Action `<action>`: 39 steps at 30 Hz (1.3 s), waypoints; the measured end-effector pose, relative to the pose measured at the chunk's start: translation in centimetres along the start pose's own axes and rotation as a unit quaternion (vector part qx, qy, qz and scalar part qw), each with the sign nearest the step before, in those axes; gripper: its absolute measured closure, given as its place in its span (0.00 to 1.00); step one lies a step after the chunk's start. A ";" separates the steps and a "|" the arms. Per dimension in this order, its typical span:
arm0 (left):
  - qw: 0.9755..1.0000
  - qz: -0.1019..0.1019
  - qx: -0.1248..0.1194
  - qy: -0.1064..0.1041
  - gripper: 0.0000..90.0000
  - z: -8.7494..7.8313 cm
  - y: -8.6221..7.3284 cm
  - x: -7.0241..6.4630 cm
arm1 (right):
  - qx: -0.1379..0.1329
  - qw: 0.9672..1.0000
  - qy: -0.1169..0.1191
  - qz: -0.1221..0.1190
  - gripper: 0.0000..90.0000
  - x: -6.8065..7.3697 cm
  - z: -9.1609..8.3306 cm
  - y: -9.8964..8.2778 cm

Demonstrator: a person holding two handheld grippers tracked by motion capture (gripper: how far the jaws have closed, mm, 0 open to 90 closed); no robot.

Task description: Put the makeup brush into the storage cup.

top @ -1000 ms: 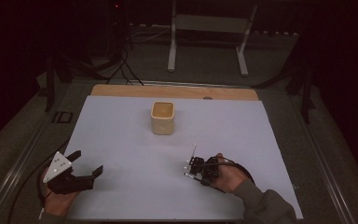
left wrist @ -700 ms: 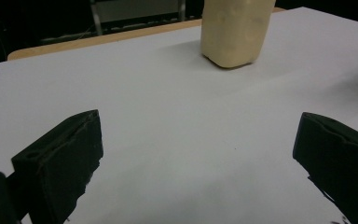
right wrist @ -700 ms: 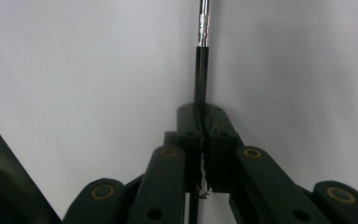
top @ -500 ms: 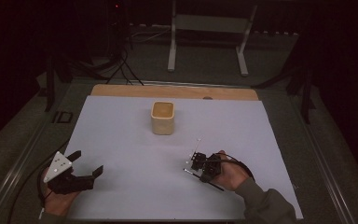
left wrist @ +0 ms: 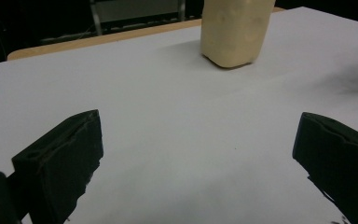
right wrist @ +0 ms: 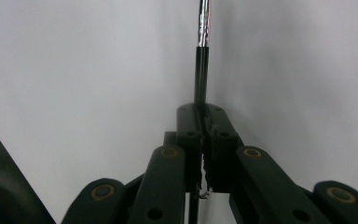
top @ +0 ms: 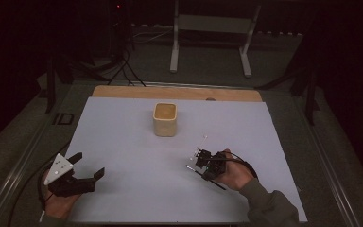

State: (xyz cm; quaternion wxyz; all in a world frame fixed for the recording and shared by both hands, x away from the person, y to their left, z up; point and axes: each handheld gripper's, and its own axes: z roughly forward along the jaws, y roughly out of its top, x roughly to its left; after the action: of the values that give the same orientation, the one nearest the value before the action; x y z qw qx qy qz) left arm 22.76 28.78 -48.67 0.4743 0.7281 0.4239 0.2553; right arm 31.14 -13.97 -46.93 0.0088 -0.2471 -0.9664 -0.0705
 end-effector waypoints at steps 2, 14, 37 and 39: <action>1.000 0.000 0.001 0.000 0.03 0.0 0.0 0.0 | -0.005 1.000 -0.001 0.001 0.95 -0.1 -0.2 0.0; 1.000 0.001 0.001 0.000 0.03 0.0 0.0 0.0 | -0.049 0.999 0.000 0.016 0.95 -0.6 -1.5 0.3; 1.000 0.001 0.002 -0.001 0.03 0.1 0.0 0.0 | -0.123 0.991 -0.002 0.046 0.95 -1.4 -3.3 0.7; 1.000 0.001 0.002 -0.001 0.03 0.1 0.0 0.0 | -0.131 0.990 -0.003 0.049 0.95 -1.5 -3.5 0.8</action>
State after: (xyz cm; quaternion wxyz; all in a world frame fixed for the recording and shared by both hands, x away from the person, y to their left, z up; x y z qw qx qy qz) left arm 22.80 28.74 -48.73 0.4727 0.7299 0.4234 0.2541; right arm 32.79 -14.52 -43.43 -0.0231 -0.2933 -0.9357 -0.1948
